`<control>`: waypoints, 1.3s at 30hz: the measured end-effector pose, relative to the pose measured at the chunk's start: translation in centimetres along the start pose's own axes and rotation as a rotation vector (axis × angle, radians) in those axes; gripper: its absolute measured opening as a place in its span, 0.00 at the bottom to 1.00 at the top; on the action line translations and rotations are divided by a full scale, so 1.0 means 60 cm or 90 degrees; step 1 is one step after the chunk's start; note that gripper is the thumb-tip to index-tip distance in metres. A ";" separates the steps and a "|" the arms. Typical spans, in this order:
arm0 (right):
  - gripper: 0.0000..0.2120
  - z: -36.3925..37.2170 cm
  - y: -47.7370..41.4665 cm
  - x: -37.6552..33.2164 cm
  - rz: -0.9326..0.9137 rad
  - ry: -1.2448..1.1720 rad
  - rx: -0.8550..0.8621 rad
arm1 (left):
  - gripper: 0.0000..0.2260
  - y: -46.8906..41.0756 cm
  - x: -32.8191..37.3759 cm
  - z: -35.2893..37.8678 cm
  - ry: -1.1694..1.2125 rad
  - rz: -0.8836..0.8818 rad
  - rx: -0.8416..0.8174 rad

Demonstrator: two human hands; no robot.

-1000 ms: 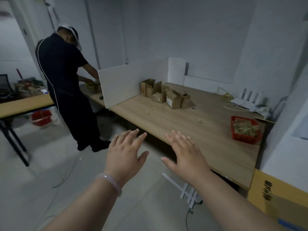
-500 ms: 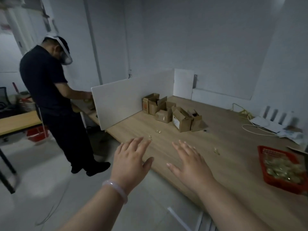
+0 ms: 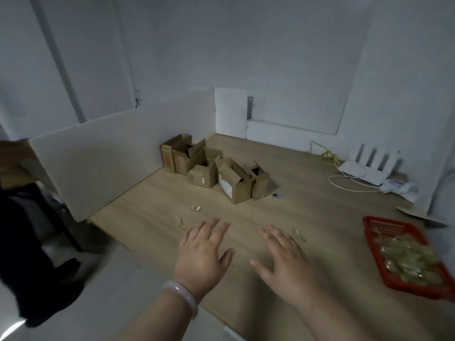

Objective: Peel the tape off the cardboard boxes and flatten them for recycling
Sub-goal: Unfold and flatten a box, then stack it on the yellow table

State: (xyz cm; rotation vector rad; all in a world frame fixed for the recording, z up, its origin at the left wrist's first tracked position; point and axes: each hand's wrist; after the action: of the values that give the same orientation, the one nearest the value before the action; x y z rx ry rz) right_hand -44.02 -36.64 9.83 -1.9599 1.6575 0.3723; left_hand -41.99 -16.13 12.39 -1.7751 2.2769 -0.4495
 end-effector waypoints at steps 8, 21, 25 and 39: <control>0.38 0.063 -0.193 0.090 0.115 0.017 0.013 | 0.28 -0.218 -0.056 0.166 0.040 0.119 -0.085; 0.30 0.129 -0.537 0.215 0.207 0.159 -0.040 | 0.27 -0.573 -0.097 0.358 0.082 0.235 -0.133; 0.30 0.130 -0.614 0.248 0.216 0.194 -0.031 | 0.28 -0.606 -0.089 0.402 0.092 0.257 -0.150; 0.18 0.138 -0.680 0.313 0.174 0.243 -0.033 | 0.28 -0.609 -0.066 0.440 0.128 0.249 -0.203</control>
State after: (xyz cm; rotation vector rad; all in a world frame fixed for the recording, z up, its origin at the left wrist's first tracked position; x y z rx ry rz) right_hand 0.46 -43.45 2.19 -1.9310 2.1887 0.1451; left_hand 1.31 -23.22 1.29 -1.3976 2.8888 -0.2059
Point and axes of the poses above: each hand's wrist, its own y-axis away from the middle knuckle, its own z-axis out of the palm, x = y × z, and after that the axes turned 13 degrees about -y, right-handed
